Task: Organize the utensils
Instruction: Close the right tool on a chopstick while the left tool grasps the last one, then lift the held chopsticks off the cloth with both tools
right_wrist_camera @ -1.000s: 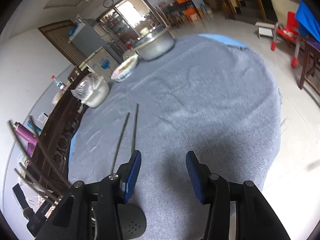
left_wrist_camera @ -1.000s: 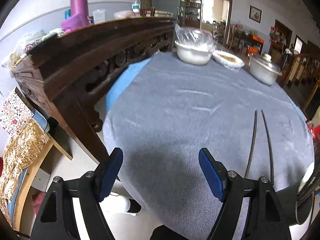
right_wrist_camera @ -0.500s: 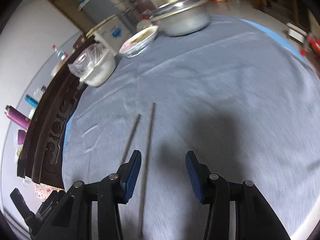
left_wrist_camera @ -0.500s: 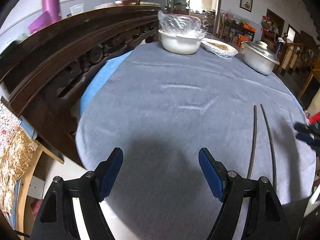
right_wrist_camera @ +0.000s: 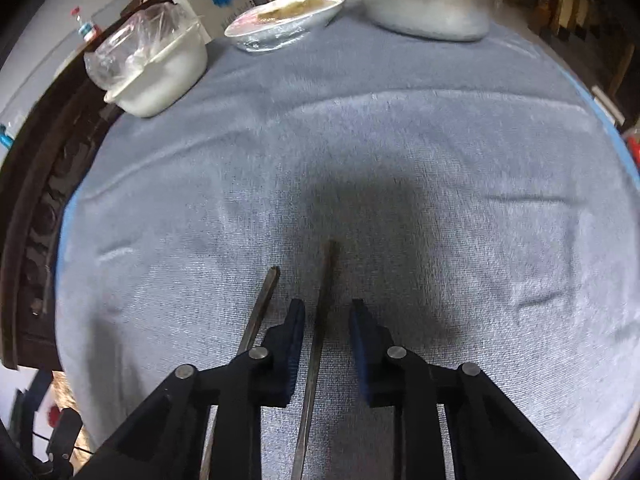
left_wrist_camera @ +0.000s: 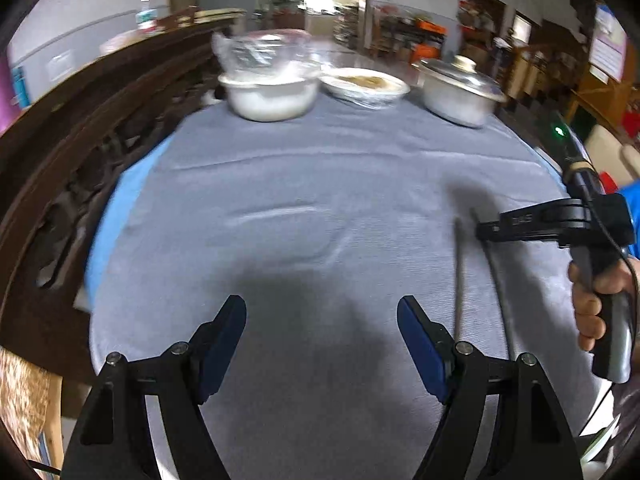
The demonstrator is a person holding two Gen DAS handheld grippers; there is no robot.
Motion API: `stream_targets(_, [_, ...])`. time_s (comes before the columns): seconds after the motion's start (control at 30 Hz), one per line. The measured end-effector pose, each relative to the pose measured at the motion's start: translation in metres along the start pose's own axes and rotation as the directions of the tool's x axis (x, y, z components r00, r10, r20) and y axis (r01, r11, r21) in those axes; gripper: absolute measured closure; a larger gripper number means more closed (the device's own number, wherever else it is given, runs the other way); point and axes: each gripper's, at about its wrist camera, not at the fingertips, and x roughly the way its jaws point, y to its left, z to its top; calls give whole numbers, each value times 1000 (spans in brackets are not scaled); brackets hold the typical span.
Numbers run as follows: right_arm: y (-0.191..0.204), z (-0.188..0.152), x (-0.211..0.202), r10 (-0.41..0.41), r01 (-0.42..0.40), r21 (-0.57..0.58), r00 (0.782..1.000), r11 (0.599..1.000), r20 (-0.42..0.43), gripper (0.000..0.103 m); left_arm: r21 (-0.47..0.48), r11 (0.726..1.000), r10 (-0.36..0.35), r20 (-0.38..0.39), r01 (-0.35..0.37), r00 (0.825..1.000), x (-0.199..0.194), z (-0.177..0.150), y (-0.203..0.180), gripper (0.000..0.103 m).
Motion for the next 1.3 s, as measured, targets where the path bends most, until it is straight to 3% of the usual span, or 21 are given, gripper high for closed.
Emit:
stream_targets(0.07, [3,-2,0,-45,46,-44,999,998,9,95,23,999,-34,-27,35,999,9,8,-7,25])
stream_targets(0.23, [-11,-8,-4,-41,42,-66,999,997,19,96,74,985,-149,-95,156,984,33,27,-36,26])
stream_targets(0.33, [-27,-13,-8,-32,33,-55,999,998,28,96,101,965,-229,-138,243,964,48,37,-57,36])
stream_targets(0.47, [-48,-18,-15,-11,13,-38,999,999,33,96,114,950,-264,-199,290,944,74,49,-81,52])
stream_targets(0.53, [-56,-20,-17,4,-3,-35,999,999,34,96,121,944,-274,-231,306,934,86,54,-93,53])
stream_targets(0.7, [-63,-20,-18,48,-47,-29,998,998,30,95,145,941,-254,-289,305,923,110,60,-117,56])
stream_targets(0.8, [-64,-21,-20,50,-48,-43,998,998,31,95,160,944,-234,-295,289,926,118,63,-121,67])
stream_targets(0.9, [-64,-23,-21,50,-48,-55,998,997,36,95,141,947,-237,-294,287,926,121,67,-121,86])
stream_targets(0.93, [-64,-23,-20,53,-51,-54,998,997,37,95,133,951,-231,-293,279,928,123,68,-119,96])
stream_targets(1.07, [-63,-23,-18,56,-54,-52,998,997,36,95,50,958,-258,-290,284,922,124,69,-108,98])
stream_targets(1.3, [-57,-14,-14,26,-26,-48,1000,999,-12,95,-62,975,-224,-279,216,934,114,60,-89,98])
